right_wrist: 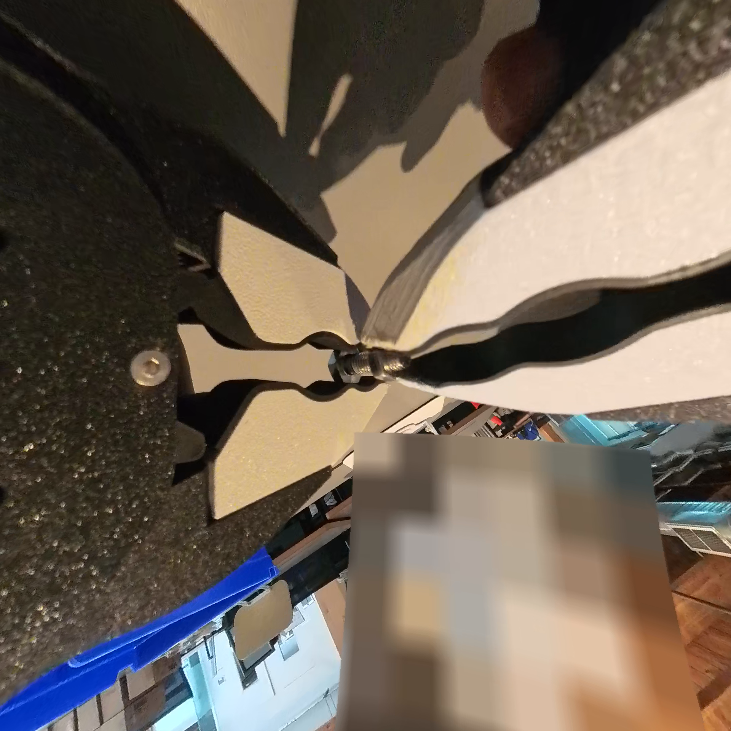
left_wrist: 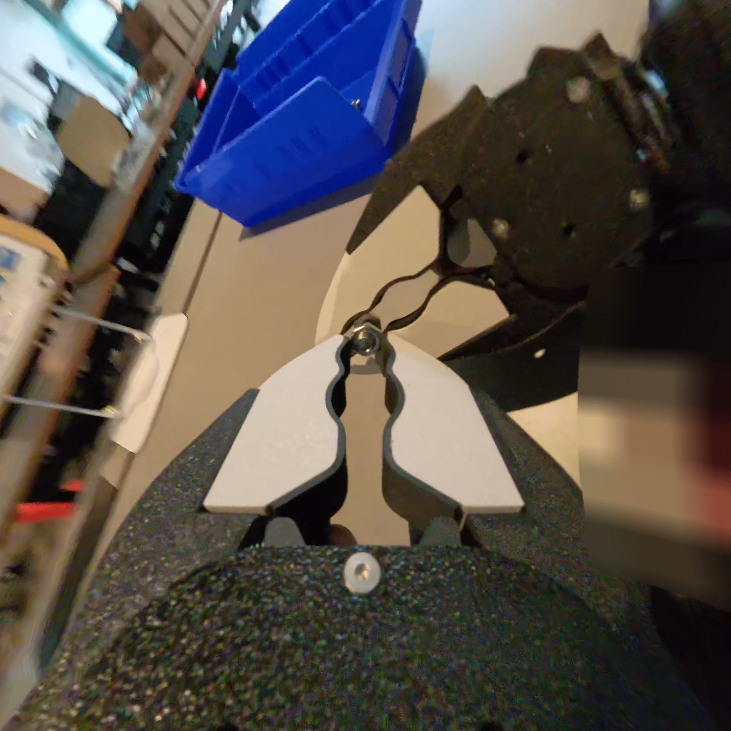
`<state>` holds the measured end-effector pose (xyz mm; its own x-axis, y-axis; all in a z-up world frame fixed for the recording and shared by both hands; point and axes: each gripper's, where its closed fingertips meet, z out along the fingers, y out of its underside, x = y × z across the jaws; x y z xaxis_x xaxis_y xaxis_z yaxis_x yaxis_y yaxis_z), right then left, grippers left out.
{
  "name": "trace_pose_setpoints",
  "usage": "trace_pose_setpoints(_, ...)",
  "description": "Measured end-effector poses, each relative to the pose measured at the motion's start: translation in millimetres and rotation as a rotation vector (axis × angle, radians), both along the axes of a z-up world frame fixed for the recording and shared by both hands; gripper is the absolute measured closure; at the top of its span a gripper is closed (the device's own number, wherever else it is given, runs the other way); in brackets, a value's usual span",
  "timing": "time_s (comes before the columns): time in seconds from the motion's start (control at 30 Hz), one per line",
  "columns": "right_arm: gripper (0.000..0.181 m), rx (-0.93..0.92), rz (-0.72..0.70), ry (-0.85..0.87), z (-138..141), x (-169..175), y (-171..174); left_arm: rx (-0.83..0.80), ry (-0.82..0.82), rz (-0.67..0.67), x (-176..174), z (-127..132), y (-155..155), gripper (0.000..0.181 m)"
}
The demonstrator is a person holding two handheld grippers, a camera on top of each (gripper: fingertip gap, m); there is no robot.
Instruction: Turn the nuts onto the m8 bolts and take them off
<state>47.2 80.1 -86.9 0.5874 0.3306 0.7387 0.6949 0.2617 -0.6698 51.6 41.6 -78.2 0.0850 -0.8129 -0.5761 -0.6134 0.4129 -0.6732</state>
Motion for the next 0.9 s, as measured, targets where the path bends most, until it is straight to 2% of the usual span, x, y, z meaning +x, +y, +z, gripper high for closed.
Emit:
trace_pose_setpoints(0.17,0.171,0.003,-0.004,-0.034,-3,-1,0,0.433,0.126,-0.19,-3,-3,3,0.167)
trace_pose_setpoints(0.23,0.171,0.005,-0.004,-0.037,-3,-2,0,0.492,0.118,-0.207,-3,-2,5,0.167)
trace_pose_setpoints(0.3,0.171,0.004,0.0,-0.02,-2,-1,0,0.449,0.088,-0.191,-3,0,5,0.164)
trace_pose_setpoints(0.37,0.171,0.002,-0.002,-0.009,-1,0,0,0.335,0.029,-0.161,-4,5,1,0.156)
trace_pose_setpoints(0.5,0.171,0.003,-0.001,-0.013,-1,-1,0,-0.05,-0.137,-0.046,-2,20,-7,0.157)
trace_pose_setpoints(0.6,0.171,0.002,-0.001,-0.008,-1,0,0,-0.252,-0.164,0.022,-1,16,-8,0.157)
trace_pose_setpoints(0.77,0.171,0.003,-0.001,-0.01,-1,-1,0,-0.26,-0.111,0.075,-1,5,-4,0.158)
trace_pose_setpoints(0.9,0.171,0.002,-0.003,-0.013,-1,0,0,-0.139,-0.045,0.055,-2,-2,-1,0.166)
